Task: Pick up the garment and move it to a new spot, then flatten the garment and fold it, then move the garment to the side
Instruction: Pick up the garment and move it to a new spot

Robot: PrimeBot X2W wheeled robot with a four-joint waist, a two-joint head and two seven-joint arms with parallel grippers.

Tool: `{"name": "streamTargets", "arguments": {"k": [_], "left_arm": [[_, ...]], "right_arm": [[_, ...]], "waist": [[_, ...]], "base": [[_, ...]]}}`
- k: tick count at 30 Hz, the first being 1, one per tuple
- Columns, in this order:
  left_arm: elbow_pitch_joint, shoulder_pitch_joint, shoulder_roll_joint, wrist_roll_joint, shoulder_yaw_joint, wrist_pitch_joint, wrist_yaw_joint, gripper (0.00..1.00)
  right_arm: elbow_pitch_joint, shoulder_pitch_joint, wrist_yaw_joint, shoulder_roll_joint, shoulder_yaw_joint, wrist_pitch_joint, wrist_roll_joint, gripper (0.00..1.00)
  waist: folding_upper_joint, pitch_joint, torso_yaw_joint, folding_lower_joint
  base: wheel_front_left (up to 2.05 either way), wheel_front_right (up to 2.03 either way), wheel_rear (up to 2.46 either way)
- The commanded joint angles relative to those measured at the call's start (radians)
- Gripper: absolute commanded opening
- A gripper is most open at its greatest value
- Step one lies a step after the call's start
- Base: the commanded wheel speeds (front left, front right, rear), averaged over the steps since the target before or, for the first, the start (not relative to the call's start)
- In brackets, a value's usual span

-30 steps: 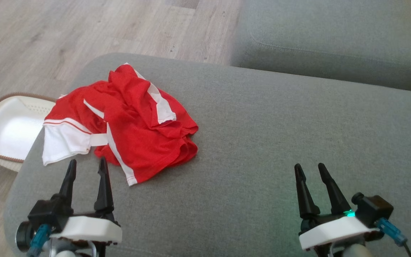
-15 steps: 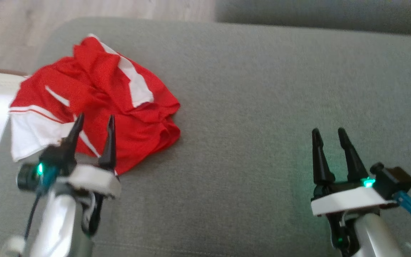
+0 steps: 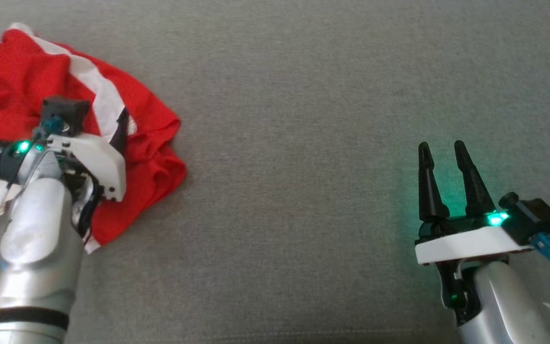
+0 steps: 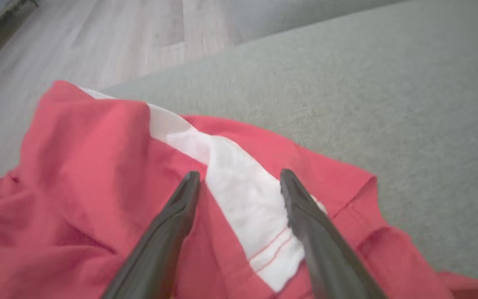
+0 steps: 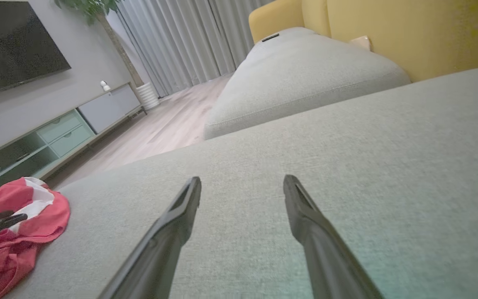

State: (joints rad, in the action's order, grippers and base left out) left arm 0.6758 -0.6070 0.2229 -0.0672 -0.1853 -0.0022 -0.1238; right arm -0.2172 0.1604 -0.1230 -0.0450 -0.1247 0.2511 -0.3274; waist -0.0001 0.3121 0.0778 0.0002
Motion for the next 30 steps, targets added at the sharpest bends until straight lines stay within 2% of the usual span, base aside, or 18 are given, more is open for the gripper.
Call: {"name": "streamTargets", "arguments": {"k": [1, 7, 8, 9, 17, 22, 26, 30], "left_arm": [[0.007, -0.054, 0.061, -0.003, 0.019, 0.029, -0.002, 1.0], [0.089, -0.088, 0.078, -0.012, 0.01, 0.096, -0.003, 1.0], [0.095, -0.091, 0.077, -0.018, 0.007, 0.097, -0.004, 0.45], [0.094, -0.094, 0.076, -0.023, 0.005, 0.085, -0.004, 0.0], [0.035, -0.096, 0.06, -0.035, 0.004, -0.079, 0.012, 0.0], [-0.061, -0.076, 0.001, -0.111, 0.035, -0.164, 0.013, 0.0], [-0.171, -0.054, -0.047, -0.151, 0.044, -0.19, 0.018, 0.0], [-0.27, -0.023, -0.089, -0.17, 0.016, -0.169, 0.017, 0.0]], "right_arm": [[0.035, 0.029, -0.008, -0.005, -0.027, 0.011, -0.007, 1.0], [0.035, 0.03, -0.008, -0.005, -0.029, 0.011, -0.009, 1.0], [0.034, 0.029, -0.008, -0.005, -0.029, 0.011, -0.01, 1.0], [0.033, 0.029, -0.008, -0.005, -0.029, 0.011, -0.01, 1.0], [0.018, 0.024, -0.008, -0.005, -0.037, 0.011, -0.014, 1.0], [0.013, 0.015, -0.008, -0.005, -0.043, 0.011, -0.023, 1.0], [0.008, 0.001, -0.008, -0.005, -0.041, 0.011, -0.025, 1.0], [0.011, -0.007, -0.008, -0.005, -0.044, 0.011, -0.032, 1.0]], "waist": [[0.0001, 0.024, -0.028, -0.0002], [0.0001, 0.025, -0.039, -0.0002], [0.0001, 0.024, -0.039, -0.0002], [0.0001, 0.022, -0.039, -0.0002], [0.0001, -0.019, -0.038, -0.0002], [0.0001, -0.07, -0.055, -0.0002], [0.0001, -0.116, -0.079, -0.0002], [0.0001, -0.146, -0.117, -0.0002]], "base": [[0.0, 0.0, 0.0], [0.0, 0.0, 0.0], [0.0, 0.0, 0.0], [0.0, 0.0, 0.0], [0.0, 0.0, 0.0], [0.0, 0.0, 0.0], [0.0, 0.0, 0.0], [0.0, 0.0, 0.0]]}}
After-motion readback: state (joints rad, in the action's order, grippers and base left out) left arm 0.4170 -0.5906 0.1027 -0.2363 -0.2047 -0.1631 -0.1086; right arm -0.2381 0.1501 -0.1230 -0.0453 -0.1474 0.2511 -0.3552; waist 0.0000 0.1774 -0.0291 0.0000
